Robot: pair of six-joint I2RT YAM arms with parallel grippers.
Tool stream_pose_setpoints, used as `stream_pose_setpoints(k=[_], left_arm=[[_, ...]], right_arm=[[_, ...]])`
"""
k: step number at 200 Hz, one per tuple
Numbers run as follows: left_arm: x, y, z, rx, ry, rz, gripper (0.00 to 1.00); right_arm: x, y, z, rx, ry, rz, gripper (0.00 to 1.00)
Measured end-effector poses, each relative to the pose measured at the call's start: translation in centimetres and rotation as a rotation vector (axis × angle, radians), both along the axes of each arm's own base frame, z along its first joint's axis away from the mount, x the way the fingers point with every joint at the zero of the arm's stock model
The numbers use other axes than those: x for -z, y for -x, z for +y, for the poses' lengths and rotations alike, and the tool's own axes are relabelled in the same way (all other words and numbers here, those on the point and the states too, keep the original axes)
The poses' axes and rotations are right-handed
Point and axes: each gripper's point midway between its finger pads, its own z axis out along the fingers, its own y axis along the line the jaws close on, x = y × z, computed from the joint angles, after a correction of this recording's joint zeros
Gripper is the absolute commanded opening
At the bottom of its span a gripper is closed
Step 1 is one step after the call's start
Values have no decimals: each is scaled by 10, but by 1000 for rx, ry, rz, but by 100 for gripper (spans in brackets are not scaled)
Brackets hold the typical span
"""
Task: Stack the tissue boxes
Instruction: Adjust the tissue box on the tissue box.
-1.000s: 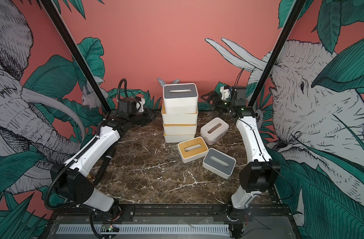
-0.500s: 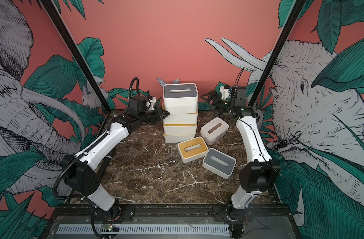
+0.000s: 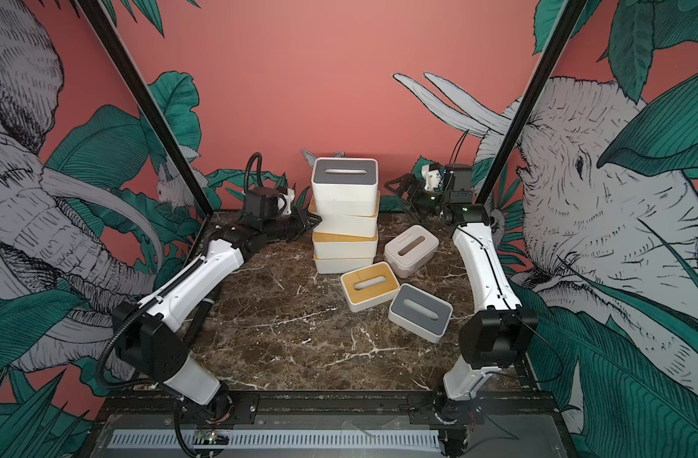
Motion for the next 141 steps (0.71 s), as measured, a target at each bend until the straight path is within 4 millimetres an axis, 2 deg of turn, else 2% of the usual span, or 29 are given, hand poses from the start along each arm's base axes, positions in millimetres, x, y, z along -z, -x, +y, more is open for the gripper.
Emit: stream_pose_setpoints(k=[13,26,42,62,79,97,105,118,141], left_arm=[[-9,7,14,-31,0,-14,28],[-24,6,32,-73,19,-40,32],[-37,-7,61,-147,33,-70,40],[-38,-33,83,-211,12,-75,51],[-33,-59,81,-211,7,-70,58],[-15,-83,71,-194,-10,-39,63],[-6,-93,68,-188,-18,-21,62],[9,-106,63,-179,-31,6,54],[29,-121,55,-161,-32,45,52]], right_arm=[[0,-3,-3,14,5,0,99],[-1,-8,-5,29,11,-2,99],[-1,-15,-7,45,13,-5,99],[7,-21,-9,66,12,17,99],[13,-27,-10,77,3,35,99],[19,-35,-10,87,-8,48,99],[23,-38,-10,92,-11,53,99],[28,-43,-10,99,-18,69,99],[40,-53,-9,110,-35,96,99]])
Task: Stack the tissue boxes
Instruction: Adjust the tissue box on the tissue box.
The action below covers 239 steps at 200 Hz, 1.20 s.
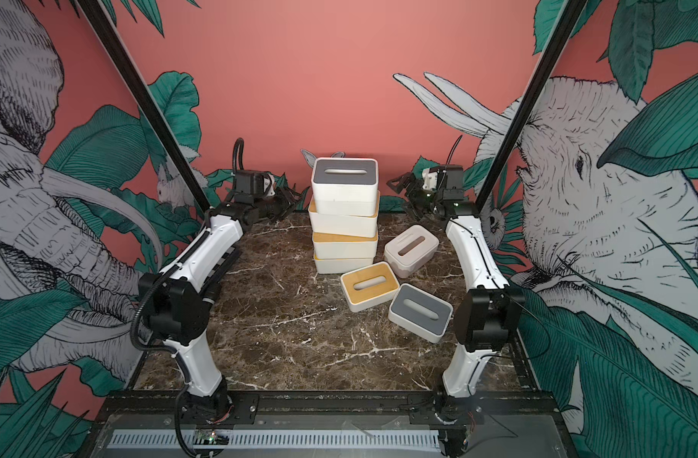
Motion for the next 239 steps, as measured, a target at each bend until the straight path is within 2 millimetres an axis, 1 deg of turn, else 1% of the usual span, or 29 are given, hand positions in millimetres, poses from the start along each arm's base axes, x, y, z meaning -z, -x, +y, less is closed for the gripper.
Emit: stream_pose_setpoints(k=[20,41,60,86,133,164,205,239], left_arm=[[12,-6,-6,15,14,27,51],[20,-10,-10,26,29,43,52],[20,-13,-14,37,43,45,52],[13,-19,-19,55,64,26,52],[10,-15,-31,80,87,28,52],[11,-14,-34,78,90,26,51],[23,-2,-37,73,90,53,51],[24,7,-40,73,88,58,51]], right_arm=[[9,-9,1,8,-17,18,99],[15,-18,5,11,-34,30,99],[20,-26,10,8,-47,33,99],[24,-32,18,0,-59,42,99],[12,-34,27,-15,-82,17,99],[8,-34,30,-21,-102,14,99],[7,-34,35,-23,-121,17,99],[4,-31,47,-40,-132,12,99]])
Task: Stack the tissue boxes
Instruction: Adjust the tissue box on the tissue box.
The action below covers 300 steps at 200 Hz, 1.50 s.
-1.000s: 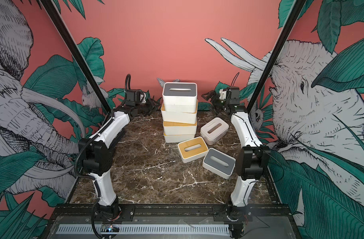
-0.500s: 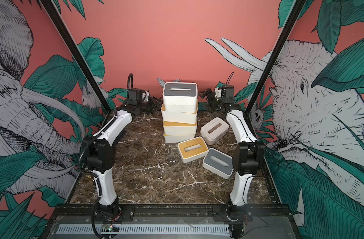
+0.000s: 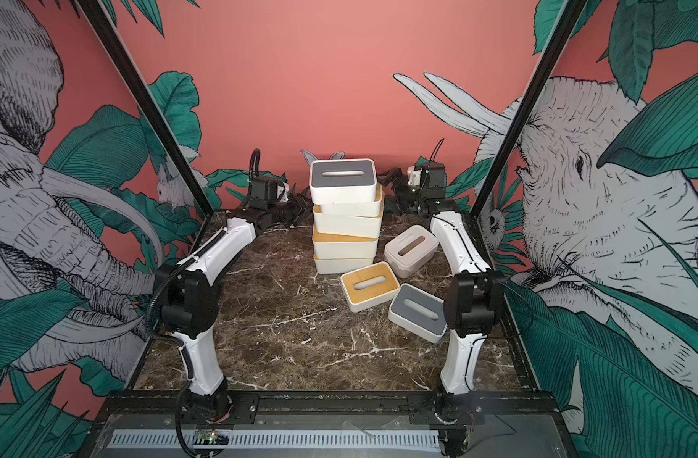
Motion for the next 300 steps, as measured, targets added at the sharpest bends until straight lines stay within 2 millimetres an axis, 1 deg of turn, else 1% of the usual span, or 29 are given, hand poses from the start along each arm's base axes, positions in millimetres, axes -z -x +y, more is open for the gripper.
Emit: stream_pose_setpoints(k=[52,137,185,300], left_arm=[[-6,8,0,-8,7,-9,51],[-10,23,-2,-20,7,-14,51],[-12,29,0,-24,3,-18,52],[-11,29,3,-46,8,-15,52]], right_arm=[[10,-2,0,5,-4,10,99],[10,-5,0,22,-30,9,99],[10,-5,5,31,-39,-9,99],[10,3,10,90,-18,-16,99]])
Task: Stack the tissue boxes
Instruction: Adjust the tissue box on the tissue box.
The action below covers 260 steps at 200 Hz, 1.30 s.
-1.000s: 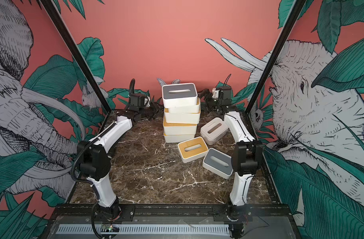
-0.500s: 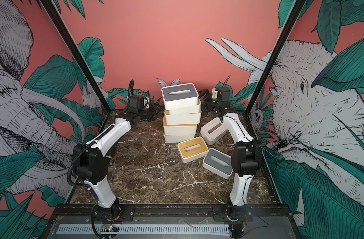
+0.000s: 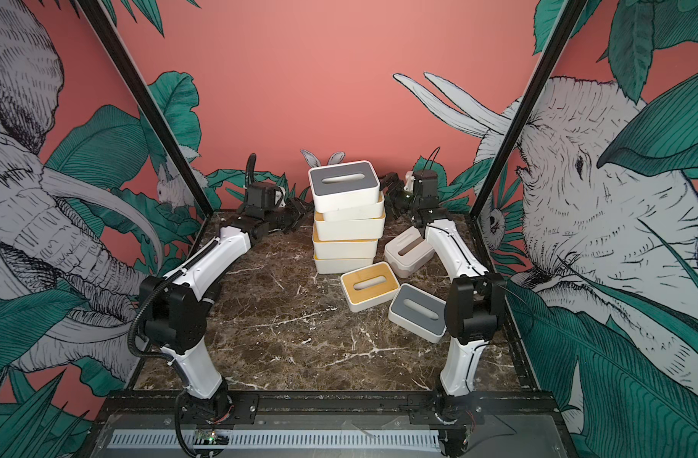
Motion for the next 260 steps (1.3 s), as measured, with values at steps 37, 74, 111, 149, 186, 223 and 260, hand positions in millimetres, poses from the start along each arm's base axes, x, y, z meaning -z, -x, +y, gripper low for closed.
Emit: stream_pose_setpoints(k=[37,74,111,149,186,223,260], left_arm=[[3,-2,4,-10,4,2,52],[5,-6,13,-30,6,6,52],[5,-9,18,-39,9,8,52],[-7,-5,25,-41,22,-8,52],[-60,18,41,-40,7,-104,52],[-119,50,53,-37,15,-231,52],[-137,55,51,-20,26,-265,52]], right_arm=[[0,0,5,11,5,-1,99],[0,2,13,12,5,1,99],[0,3,17,14,1,5,99],[0,8,17,5,7,19,99],[-8,17,4,2,52,33,99],[-35,25,-21,30,93,-15,99],[-54,36,-37,44,125,-52,99]])
